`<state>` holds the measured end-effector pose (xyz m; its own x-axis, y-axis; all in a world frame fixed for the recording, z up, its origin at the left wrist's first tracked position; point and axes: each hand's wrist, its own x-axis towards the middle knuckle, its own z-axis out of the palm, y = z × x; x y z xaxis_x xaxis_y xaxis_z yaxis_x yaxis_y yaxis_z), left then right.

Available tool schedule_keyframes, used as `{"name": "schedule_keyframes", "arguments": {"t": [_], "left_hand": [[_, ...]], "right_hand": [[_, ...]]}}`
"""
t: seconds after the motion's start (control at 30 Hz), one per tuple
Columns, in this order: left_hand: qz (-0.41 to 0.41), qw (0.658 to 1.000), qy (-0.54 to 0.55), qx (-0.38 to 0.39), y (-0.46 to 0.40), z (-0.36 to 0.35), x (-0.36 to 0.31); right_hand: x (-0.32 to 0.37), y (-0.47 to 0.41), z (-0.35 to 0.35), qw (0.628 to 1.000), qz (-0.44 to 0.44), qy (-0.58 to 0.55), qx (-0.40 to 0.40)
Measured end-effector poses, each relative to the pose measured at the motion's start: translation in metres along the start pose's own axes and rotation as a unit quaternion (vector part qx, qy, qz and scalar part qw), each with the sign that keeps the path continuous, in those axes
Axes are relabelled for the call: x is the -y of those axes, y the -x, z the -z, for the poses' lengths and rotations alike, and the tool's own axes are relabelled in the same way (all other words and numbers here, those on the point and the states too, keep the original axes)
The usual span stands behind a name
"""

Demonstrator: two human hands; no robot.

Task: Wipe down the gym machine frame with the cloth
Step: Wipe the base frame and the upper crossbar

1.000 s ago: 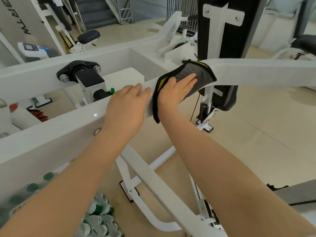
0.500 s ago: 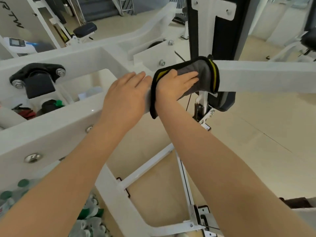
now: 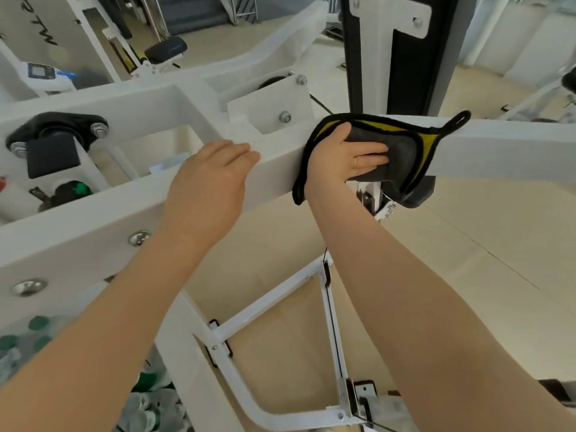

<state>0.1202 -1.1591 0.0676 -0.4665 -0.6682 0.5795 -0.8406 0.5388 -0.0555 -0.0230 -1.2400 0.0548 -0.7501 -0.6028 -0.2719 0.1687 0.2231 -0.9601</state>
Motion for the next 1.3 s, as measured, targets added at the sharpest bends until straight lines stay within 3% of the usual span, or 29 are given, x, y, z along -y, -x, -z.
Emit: {"name": "schedule_keyframes", "arguments": {"t": [0.07, 0.23, 0.43, 0.53, 0.63, 0.77, 0.93, 1.2, 1.3], "left_hand": [[0.024, 0.999, -0.028, 0.011, 0.015, 0.01, 0.011], [0.064, 0.996, -0.064, -0.011, 0.079, 0.044, 0.043], [0.101, 0.99, -0.09, -0.026, 0.124, 0.065, 0.054], [0.124, 0.984, -0.11, -0.058, 0.137, 0.075, 0.059], [0.155, 0.979, -0.111, -0.069, 0.157, 0.088, 0.07], [0.148, 0.978, -0.126, -0.072, 0.181, 0.1, 0.084], [0.119, 0.986, -0.1, -0.057, 0.187, 0.107, 0.089], [0.116, 0.992, -0.034, -0.035, 0.186, 0.119, 0.084], [0.126, 0.991, -0.016, -0.033, 0.191, 0.118, 0.08]], "right_hand": [[-0.004, 0.015, 0.0, 0.997, 0.002, 0.004, 0.077], [-0.018, 0.084, 0.0, 0.988, 0.035, 0.007, 0.148], [-0.07, 0.21, 0.0, 0.949, 0.066, 0.013, 0.309], [-0.073, 0.211, -0.009, 0.956, 0.07, 0.02, 0.283], [-0.062, 0.178, -0.008, 0.971, 0.114, 0.037, 0.209], [-0.05, 0.171, -0.014, 0.99, 0.056, 0.0, 0.133], [-0.078, 0.242, -0.02, 0.965, 0.069, 0.06, 0.246], [-0.08, 0.288, -0.013, 0.968, 0.044, -0.013, 0.245], [-0.089, 0.281, -0.001, 0.958, 0.085, 0.026, 0.274]]}}
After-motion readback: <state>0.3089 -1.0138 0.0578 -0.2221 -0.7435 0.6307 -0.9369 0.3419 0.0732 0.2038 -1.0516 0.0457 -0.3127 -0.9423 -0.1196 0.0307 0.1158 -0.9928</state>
